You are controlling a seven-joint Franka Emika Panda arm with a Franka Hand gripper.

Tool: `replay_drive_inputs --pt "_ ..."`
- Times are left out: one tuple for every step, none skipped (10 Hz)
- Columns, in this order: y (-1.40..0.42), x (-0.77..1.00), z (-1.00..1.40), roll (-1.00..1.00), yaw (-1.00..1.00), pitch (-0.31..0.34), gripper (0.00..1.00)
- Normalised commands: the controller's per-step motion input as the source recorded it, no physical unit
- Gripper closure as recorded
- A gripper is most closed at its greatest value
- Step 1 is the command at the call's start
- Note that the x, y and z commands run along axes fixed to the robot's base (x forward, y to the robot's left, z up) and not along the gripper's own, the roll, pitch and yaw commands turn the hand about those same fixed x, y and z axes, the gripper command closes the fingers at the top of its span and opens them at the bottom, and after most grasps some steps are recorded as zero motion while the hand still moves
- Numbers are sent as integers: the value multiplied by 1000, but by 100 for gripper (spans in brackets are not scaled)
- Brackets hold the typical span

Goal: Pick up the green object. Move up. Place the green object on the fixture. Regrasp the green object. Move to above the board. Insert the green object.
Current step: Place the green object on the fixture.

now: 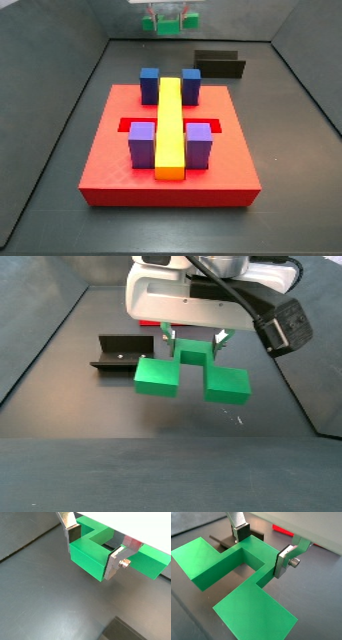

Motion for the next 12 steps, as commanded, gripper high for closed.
replay_drive_inputs --pt "-40 183 334 -594 0 -63 100" --pt "-97 277 417 -494 0 0 100" --pt "-69 320 334 -531 0 0 100" --pt "0 343 217 -640 0 0 100" --pt "0 343 151 -754 0 0 100" --pt "0 346 131 -789 0 -34 100" --pt "0 340 137 -786 -3 -46 100" --pt "0 331 123 -766 -3 -51 100" --pt "0 317 111 -749 0 -63 100" --pt "0 297 97 -743 0 -69 100" --pt "0 303 91 -740 0 -71 100" --pt "-11 326 106 -731 0 -63 100"
